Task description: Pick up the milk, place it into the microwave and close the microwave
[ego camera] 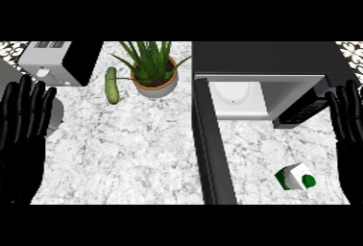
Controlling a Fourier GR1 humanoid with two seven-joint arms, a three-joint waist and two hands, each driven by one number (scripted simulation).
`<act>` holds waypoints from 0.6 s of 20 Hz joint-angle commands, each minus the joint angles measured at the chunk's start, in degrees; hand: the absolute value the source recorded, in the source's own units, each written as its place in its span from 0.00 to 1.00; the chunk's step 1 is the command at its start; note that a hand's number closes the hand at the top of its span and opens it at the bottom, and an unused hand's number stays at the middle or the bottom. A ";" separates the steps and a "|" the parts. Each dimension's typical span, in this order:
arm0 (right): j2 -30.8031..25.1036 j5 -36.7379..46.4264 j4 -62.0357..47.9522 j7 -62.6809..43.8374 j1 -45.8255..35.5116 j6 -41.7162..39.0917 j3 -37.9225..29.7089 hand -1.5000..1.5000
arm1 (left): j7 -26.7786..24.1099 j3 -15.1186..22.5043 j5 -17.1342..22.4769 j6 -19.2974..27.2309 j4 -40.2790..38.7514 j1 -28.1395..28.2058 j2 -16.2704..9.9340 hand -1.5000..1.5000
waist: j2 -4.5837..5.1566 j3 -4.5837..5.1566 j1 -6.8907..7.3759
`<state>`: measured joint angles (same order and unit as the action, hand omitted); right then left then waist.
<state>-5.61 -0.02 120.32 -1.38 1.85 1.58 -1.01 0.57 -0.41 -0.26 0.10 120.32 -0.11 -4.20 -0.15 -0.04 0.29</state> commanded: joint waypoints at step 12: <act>-0.67 -15.96 5.37 10.46 22.59 -18.17 5.49 0.00 | 2.97 9.44 -3.45 8.22 5.69 14.01 4.16 0.00 | -0.04 -0.01 -0.57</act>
<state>-5.33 -10.64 125.00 6.46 18.93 -11.83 4.89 2.41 5.06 -2.68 5.58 124.05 9.90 -0.76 -0.22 -0.04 -0.20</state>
